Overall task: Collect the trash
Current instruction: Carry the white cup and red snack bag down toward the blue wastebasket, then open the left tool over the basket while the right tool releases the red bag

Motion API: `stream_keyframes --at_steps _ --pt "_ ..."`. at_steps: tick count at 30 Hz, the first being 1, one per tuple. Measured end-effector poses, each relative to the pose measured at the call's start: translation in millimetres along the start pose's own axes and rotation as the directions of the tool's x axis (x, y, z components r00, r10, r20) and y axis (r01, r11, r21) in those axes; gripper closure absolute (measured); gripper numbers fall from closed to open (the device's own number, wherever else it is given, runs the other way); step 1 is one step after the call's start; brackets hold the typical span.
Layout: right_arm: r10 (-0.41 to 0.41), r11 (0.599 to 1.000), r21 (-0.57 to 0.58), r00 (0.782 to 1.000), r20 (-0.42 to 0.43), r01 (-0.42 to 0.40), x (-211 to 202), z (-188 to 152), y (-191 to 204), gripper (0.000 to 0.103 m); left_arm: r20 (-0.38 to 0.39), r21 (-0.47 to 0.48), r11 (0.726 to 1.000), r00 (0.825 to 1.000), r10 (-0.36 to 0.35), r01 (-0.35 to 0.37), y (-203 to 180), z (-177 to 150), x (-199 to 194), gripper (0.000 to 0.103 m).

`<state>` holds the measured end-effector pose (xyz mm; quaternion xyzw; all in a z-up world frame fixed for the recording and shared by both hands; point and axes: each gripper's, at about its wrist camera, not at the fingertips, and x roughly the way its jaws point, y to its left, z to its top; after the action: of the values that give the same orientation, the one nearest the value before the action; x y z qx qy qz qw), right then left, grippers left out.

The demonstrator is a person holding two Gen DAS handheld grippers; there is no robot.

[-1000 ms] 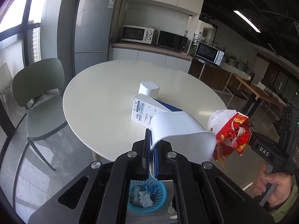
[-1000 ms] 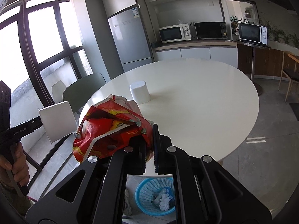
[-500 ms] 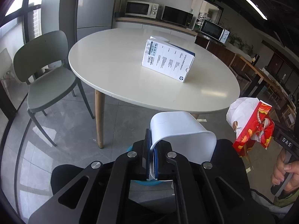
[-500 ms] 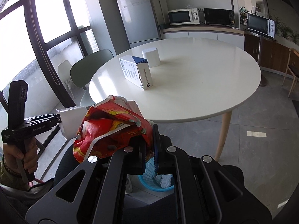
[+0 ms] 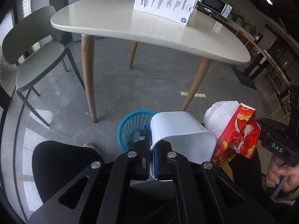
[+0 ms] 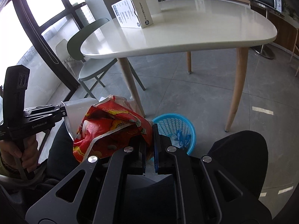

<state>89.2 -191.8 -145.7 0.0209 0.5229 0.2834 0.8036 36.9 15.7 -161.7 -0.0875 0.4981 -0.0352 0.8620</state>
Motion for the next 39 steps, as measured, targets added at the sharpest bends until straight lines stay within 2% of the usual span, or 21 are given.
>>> stream_keyframes --at_steps 7,10,12,17,20,23,26,32,39 --pt "-0.065 0.997 0.044 0.993 -0.097 0.070 58 -13 -19 0.097 -0.085 -0.057 0.997 0.995 0.044 -0.049 25 -6 51 0.101" --pt "-0.131 0.991 -0.018 0.986 -0.101 0.130 75 -15 -16 0.097 -0.089 -0.052 0.995 0.993 0.076 -0.081 31 -7 69 0.101" --pt "-0.120 0.993 0.003 0.984 -0.133 0.122 88 -13 -19 0.097 -0.110 -0.060 0.993 0.990 0.093 -0.100 38 -9 83 0.101" --pt "-0.130 0.991 0.003 0.975 -0.181 0.133 114 -10 -25 0.097 -0.167 -0.096 0.990 0.982 0.083 -0.100 51 -17 109 0.101" --pt "-0.128 0.991 0.022 0.968 -0.214 0.135 131 -10 -29 0.097 -0.199 -0.134 0.988 0.979 0.048 -0.075 57 -15 118 0.101" --pt "-0.099 0.992 0.047 0.961 -0.257 0.115 152 -8 -32 0.097 -0.211 -0.140 0.987 0.976 0.046 -0.076 59 -12 133 0.101" --pt "-0.091 0.990 0.075 0.953 -0.288 0.117 172 -5 -37 0.097 -0.264 -0.163 0.983 0.964 0.036 -0.082 65 -8 157 0.101" --pt "-0.100 0.984 0.104 0.934 -0.343 0.144 209 -1 -47 0.097 -0.308 -0.191 0.977 0.951 0.032 -0.095 71 0 190 0.101" --pt "-0.104 0.975 0.145 0.917 -0.385 0.171 241 0 -65 0.097 -0.338 -0.141 0.982 0.938 0.070 -0.124 65 5 219 0.101"
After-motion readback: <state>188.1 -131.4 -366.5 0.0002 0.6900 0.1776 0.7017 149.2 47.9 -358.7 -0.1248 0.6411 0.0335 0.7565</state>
